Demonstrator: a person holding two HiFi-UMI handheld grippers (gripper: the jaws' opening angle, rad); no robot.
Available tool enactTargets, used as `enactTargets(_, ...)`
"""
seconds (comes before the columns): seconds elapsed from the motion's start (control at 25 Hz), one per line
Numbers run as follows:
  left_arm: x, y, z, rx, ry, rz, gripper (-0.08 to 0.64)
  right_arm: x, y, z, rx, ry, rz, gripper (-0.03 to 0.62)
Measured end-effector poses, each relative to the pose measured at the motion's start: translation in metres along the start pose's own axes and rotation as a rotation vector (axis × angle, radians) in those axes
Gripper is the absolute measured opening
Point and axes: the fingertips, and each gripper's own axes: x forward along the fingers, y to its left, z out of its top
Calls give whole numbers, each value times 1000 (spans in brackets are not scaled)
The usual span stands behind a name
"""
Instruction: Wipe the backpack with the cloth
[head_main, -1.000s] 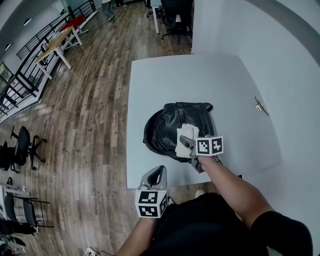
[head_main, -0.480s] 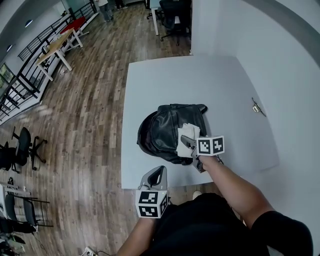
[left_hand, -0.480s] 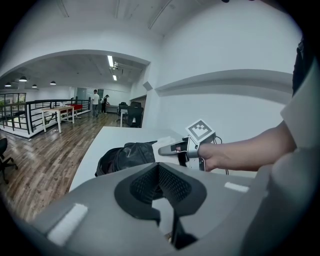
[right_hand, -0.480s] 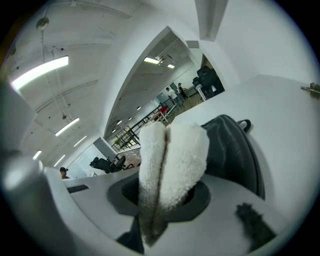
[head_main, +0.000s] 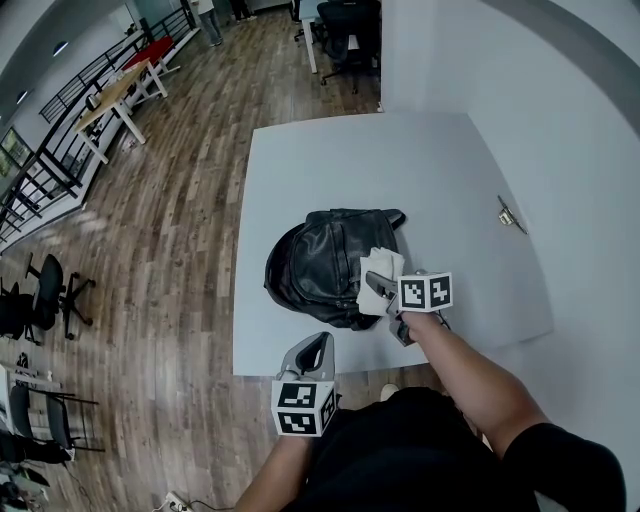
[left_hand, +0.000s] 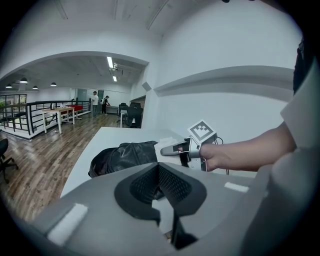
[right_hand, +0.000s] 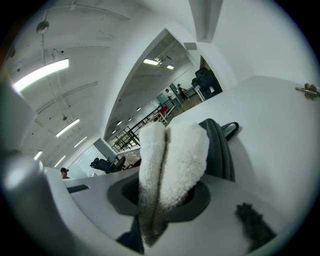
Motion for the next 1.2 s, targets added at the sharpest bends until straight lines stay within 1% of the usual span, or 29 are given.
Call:
enactTargets(0.6, 11, -50, -4, -11, -15, 9, 8, -42, -30, -1, -14, 2, 5, 84)
enactTargets(1.2, 8, -81, -14, -21, -11, 38, 8, -73, -58, -9, -11, 1, -11, 84)
